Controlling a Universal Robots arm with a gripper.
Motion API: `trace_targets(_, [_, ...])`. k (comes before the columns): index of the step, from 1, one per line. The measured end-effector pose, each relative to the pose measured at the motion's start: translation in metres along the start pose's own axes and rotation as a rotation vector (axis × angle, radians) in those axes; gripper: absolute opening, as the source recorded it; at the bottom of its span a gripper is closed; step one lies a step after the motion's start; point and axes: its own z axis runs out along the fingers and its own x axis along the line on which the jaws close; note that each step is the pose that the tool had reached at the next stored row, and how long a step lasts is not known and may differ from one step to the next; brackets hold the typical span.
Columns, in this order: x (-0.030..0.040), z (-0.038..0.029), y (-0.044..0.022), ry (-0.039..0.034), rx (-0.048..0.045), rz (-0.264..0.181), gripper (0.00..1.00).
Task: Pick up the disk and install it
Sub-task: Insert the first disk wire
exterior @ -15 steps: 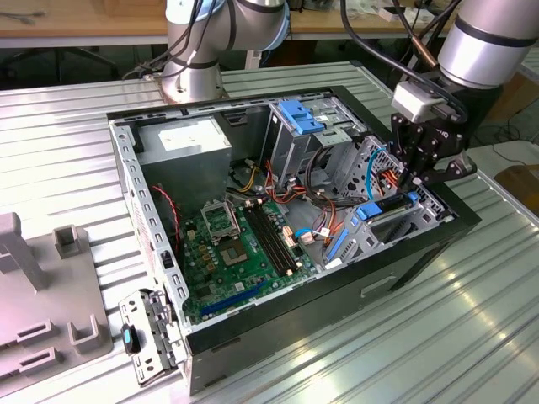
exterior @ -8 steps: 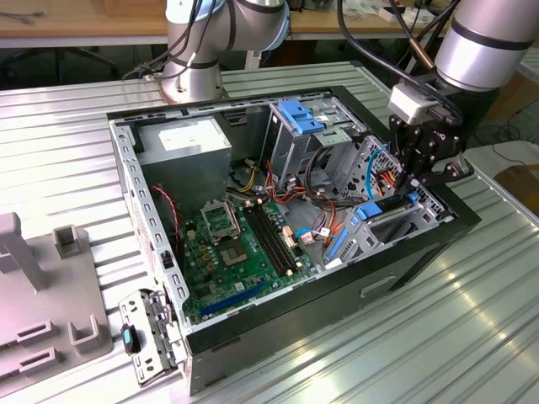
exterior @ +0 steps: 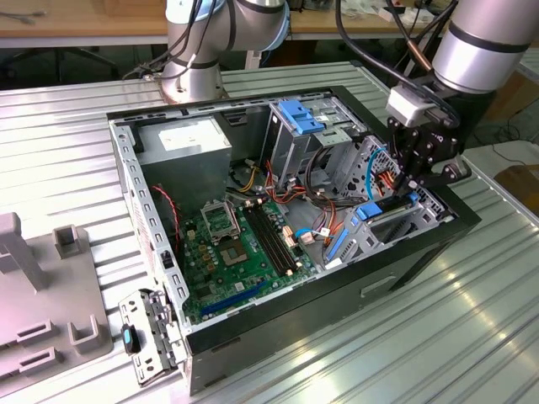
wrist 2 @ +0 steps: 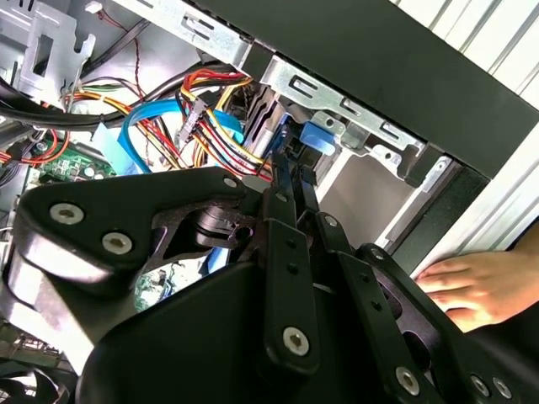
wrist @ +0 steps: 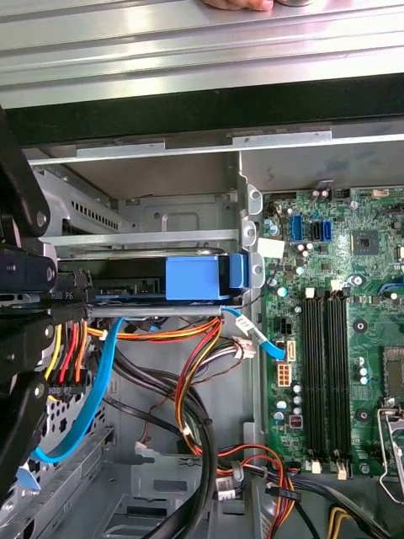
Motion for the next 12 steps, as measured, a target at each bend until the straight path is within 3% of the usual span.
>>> trace_targets(12, [0.0001,0.003,0.0006,0.0,0.0001,0.0,0.17])
